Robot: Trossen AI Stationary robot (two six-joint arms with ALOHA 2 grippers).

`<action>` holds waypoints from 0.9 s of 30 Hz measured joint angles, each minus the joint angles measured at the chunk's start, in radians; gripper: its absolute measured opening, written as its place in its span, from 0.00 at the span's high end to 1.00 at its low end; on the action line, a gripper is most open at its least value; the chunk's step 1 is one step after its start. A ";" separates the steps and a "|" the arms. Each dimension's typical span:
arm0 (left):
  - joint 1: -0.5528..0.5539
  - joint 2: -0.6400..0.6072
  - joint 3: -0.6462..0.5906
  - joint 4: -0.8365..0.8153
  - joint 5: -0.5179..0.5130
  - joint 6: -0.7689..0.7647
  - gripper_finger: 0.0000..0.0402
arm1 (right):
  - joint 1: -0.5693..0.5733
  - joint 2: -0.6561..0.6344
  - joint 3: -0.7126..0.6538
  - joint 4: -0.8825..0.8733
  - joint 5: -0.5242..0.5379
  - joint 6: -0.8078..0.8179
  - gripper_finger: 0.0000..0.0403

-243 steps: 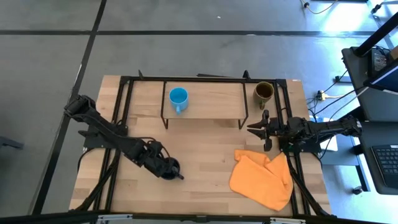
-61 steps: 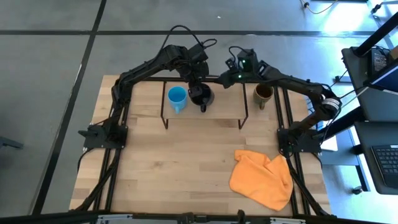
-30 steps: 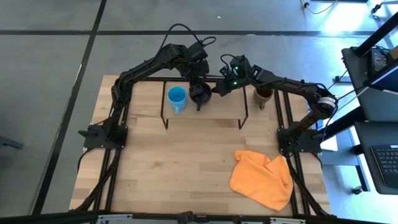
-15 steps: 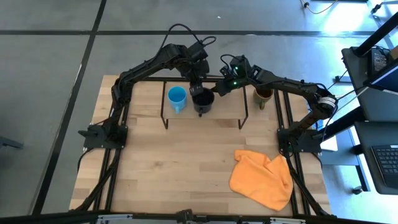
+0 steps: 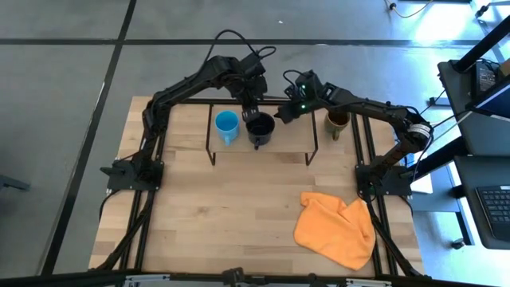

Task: Stack small to large cups/mugs on shelf
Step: Put the dark blue mug on the shelf

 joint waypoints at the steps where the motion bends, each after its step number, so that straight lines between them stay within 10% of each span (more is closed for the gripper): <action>1: 0.002 -0.002 0.000 0.002 -0.003 0.000 0.85 | -0.003 0.000 0.000 -0.027 0.007 -0.012 0.97; 27: 0.026 -0.017 0.000 0.002 -0.028 0.053 0.85 | 0.193 -0.114 -0.001 -0.090 -0.105 0.107 0.98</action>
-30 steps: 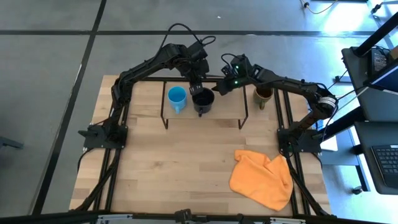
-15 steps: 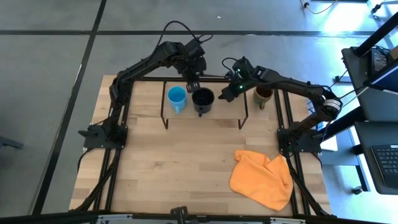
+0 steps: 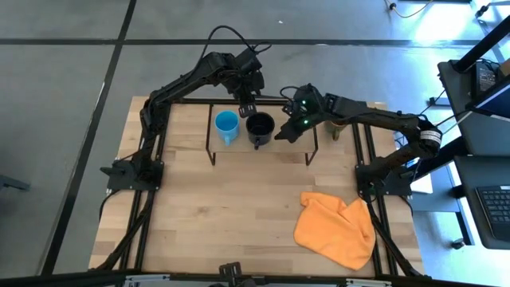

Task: Stack small to large cups/mugs on shelf
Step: Put the dark blue mug on the shelf

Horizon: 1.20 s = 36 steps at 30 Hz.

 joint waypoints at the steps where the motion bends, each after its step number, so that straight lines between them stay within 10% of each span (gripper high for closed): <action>1: 0.000 0.000 0.000 0.000 0.000 0.000 0.85 | 0.007 0.000 0.000 0.025 0.008 0.013 0.98; 36: 0.013 -0.011 0.000 0.044 0.022 0.019 0.85 | -0.053 -0.067 0.001 0.064 0.205 -0.083 0.97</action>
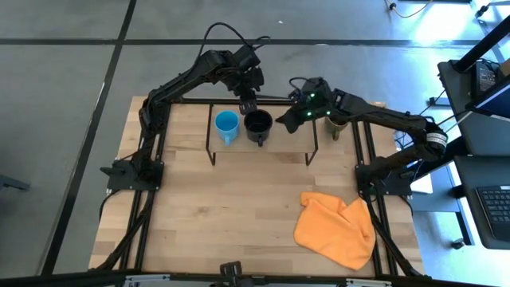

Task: Stack small to large cups/mugs on shelf
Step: Put the dark blue mug on the shelf

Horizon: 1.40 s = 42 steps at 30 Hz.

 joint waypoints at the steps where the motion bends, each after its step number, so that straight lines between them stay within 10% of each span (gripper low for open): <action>1: -0.001 -0.004 0.000 0.001 0.001 0.000 0.85 | -0.010 -0.015 0.000 -0.001 0.009 -0.030 0.97; 19: -0.016 -0.006 0.000 -0.002 0.044 -0.002 0.85 | -0.214 -0.265 0.146 -0.578 0.475 -0.251 0.69; 42: -0.018 0.051 0.000 -0.074 0.073 -0.028 0.85 | -0.227 -0.372 0.158 -0.610 0.493 -0.175 0.71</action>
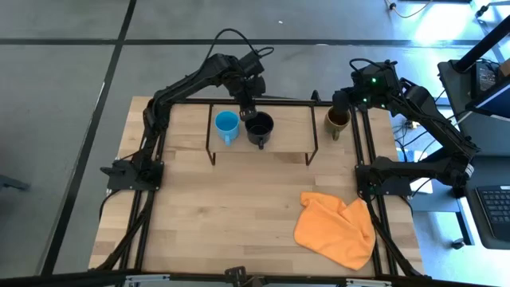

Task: Stack small to large cups/mugs on shelf
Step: Put the dark blue mug on the shelf, then put the brown mug on the shelf

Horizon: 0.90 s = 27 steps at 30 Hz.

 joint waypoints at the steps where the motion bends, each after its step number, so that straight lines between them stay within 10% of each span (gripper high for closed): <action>1: -0.002 0.003 0.000 0.004 0.002 0.000 0.85 | 0.000 0.000 0.000 0.000 0.000 0.000 0.71; 19: 0.032 -0.004 0.011 0.163 -0.007 0.002 0.85 | 0.000 0.027 -0.001 -0.019 0.044 -0.011 0.71; 27: 0.028 -0.062 0.052 0.178 0.223 0.060 0.85 | -0.082 0.105 -0.002 0.218 -0.381 -0.089 0.71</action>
